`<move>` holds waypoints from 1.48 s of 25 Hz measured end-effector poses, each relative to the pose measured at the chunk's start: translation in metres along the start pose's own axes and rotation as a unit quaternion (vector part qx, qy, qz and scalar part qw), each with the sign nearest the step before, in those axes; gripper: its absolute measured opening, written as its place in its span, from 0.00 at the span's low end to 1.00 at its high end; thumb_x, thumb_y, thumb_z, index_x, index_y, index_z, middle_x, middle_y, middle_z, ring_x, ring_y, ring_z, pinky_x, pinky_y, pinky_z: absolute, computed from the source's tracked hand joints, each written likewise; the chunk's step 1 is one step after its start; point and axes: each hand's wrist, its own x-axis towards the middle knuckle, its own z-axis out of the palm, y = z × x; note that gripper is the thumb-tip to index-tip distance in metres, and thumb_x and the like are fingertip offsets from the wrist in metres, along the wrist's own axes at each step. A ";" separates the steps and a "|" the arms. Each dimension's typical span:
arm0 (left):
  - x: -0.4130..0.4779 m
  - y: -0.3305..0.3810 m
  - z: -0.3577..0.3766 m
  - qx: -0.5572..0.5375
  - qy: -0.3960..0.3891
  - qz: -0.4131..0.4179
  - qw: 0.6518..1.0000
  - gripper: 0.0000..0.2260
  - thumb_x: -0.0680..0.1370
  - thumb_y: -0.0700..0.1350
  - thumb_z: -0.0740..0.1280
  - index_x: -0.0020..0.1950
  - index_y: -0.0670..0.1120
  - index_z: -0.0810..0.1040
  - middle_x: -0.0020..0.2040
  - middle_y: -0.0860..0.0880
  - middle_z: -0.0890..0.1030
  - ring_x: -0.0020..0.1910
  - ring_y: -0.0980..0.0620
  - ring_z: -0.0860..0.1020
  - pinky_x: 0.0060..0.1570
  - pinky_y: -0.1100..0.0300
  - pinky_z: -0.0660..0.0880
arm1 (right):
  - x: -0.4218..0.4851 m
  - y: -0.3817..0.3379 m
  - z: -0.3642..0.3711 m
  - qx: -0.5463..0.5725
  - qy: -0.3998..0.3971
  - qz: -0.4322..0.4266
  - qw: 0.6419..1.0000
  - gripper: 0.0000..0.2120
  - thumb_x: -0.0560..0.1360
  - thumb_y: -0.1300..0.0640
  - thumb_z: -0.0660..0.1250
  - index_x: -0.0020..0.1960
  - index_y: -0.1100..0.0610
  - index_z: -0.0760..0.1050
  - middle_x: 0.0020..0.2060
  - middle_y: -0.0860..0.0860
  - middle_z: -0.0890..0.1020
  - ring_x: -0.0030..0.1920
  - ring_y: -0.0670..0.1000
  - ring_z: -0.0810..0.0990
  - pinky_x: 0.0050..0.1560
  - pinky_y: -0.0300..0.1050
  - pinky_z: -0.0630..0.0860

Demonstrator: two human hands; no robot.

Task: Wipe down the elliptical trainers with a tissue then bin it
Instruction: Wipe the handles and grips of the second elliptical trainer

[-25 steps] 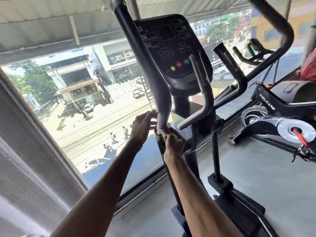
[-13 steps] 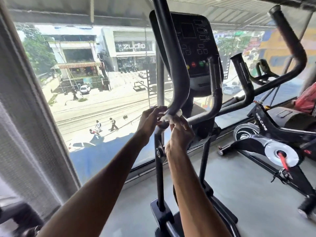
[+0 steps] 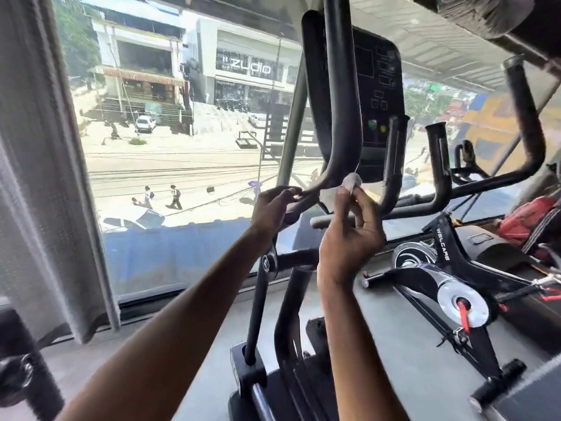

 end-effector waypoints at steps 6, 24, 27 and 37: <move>-0.002 -0.006 0.000 -0.026 0.013 0.001 1.000 0.11 0.81 0.39 0.66 0.44 0.49 0.86 0.46 0.46 0.85 0.48 0.47 0.83 0.51 0.50 0.81 | 0.033 -0.018 -0.011 -0.253 -0.127 -0.415 0.865 0.07 0.79 0.65 0.70 0.54 0.63 0.85 0.47 0.57 0.84 0.46 0.55 0.82 0.49 0.46 0.80; 0.012 -0.038 -0.002 -0.018 0.035 -0.088 0.995 0.15 0.81 0.42 0.56 0.52 0.46 0.83 0.49 0.47 0.87 0.54 0.44 0.83 0.65 0.40 0.76 | 0.020 -0.007 0.015 -0.571 -0.433 -0.472 0.514 0.07 0.64 0.71 0.73 0.41 0.65 0.83 0.39 0.57 0.80 0.48 0.56 0.78 0.40 0.45 0.79; 0.019 -0.046 -0.006 -0.014 0.051 -0.112 0.992 0.14 0.81 0.43 0.56 0.47 0.48 0.81 0.46 0.47 0.85 0.54 0.42 0.82 0.62 0.41 0.77 | 0.019 0.021 0.019 -0.576 -0.475 -0.479 0.462 0.09 0.66 0.70 0.74 0.46 0.67 0.84 0.44 0.59 0.83 0.52 0.57 0.78 0.50 0.47 0.80; 0.039 -0.066 -0.020 -0.065 0.115 -0.116 0.984 0.15 0.85 0.45 0.54 0.52 0.46 0.81 0.44 0.46 0.84 0.45 0.45 0.82 0.51 0.48 0.79 | 0.014 0.053 0.050 -0.596 -0.533 -0.437 0.412 0.09 0.70 0.69 0.73 0.50 0.70 0.82 0.46 0.61 0.82 0.54 0.59 0.78 0.52 0.51 0.82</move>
